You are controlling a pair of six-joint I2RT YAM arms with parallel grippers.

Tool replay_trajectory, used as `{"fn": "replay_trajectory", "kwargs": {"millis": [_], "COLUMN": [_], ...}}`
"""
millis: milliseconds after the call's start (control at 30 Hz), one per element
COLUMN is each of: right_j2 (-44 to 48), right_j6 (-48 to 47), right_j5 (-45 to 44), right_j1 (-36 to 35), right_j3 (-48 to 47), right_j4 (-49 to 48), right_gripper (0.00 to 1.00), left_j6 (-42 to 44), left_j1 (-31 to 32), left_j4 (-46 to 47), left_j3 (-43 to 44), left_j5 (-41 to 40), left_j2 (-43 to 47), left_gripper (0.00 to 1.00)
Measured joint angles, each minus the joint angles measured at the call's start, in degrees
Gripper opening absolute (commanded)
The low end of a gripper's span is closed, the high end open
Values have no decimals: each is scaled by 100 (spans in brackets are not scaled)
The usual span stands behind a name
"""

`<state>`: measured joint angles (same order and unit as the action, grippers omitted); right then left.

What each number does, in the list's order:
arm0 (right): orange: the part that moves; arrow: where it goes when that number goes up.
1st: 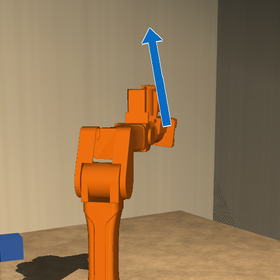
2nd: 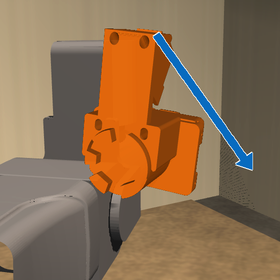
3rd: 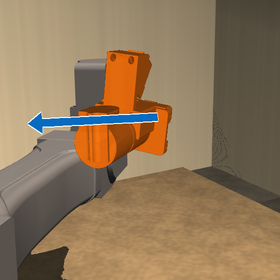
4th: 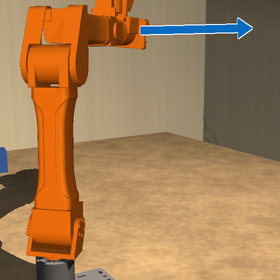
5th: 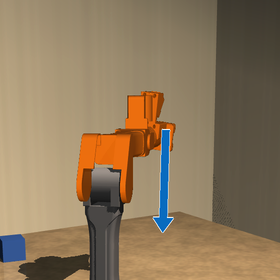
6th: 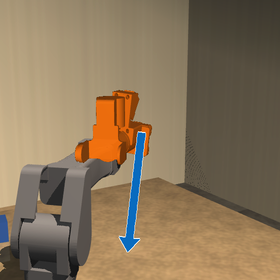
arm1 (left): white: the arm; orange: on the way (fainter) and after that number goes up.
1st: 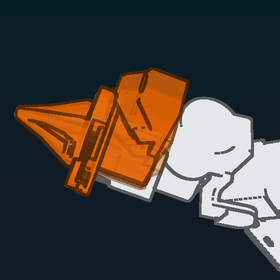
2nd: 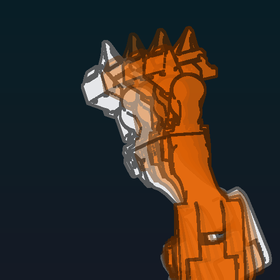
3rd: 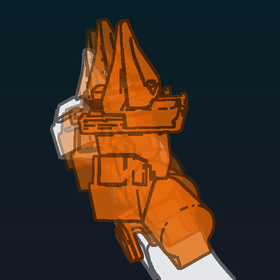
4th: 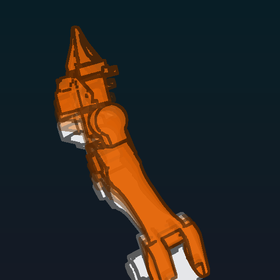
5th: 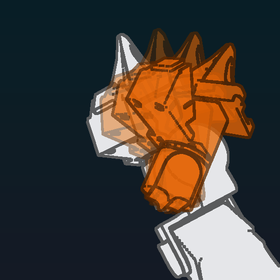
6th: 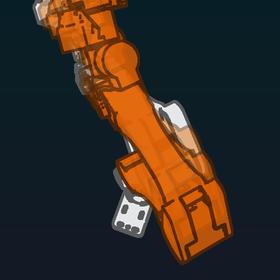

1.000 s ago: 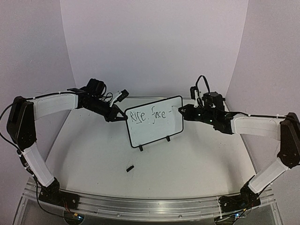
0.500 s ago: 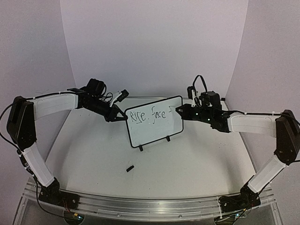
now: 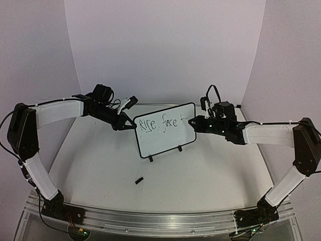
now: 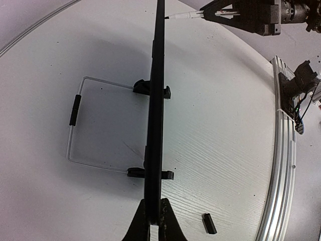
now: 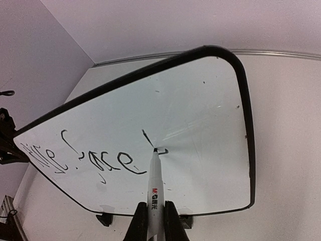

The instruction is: Write a sentence on the whiteboard

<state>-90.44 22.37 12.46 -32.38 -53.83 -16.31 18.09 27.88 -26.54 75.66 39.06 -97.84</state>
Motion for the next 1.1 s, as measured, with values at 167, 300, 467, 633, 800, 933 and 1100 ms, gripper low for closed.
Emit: {"fn": "replay_trajectory", "kwargs": {"millis": [167,300,467,633,800,933,1100], "right_j2": [-62,-150,-195,-202,-200,-129,140], "right_j6": [54,79,85,85,59,20,13], "right_j5": [1,1,-2,-42,-148,-243,-322], "right_j1": [0,0,0,-2,-2,-1,0], "right_j3": [135,148,148,148,148,148,148], "right_j4": [-5,-19,-27,-33,-14,65,96], "right_gripper": [0,0,0,0,0,0,0], "left_j6": [0,0,-2,-2,-2,-1,0], "left_j1": [0,3,9,9,9,9,10], "left_j4": [1,1,1,4,4,1,1], "left_j3": [2,9,9,9,9,9,9], "left_j5": [0,1,1,1,1,1,-3], "left_j2": [-5,-9,-9,-9,-9,-9,-9], "left_gripper": [0,0,0,0,0,0,0]}}
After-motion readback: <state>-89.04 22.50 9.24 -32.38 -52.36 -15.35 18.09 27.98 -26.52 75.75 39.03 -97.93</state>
